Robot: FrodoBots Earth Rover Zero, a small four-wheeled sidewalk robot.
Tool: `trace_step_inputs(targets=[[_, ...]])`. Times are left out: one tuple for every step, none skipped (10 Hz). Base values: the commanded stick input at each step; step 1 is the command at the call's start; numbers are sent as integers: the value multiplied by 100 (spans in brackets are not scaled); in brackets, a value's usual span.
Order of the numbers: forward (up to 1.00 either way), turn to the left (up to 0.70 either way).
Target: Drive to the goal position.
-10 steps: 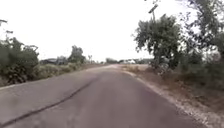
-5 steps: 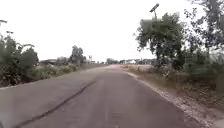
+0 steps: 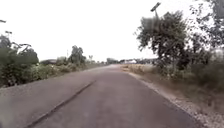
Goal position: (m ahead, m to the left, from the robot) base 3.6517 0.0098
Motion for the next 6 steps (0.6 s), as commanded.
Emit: trace_step_inputs(targets=[[85,0],[85,0],[85,0],[85,0],[85,0],[85,0]])
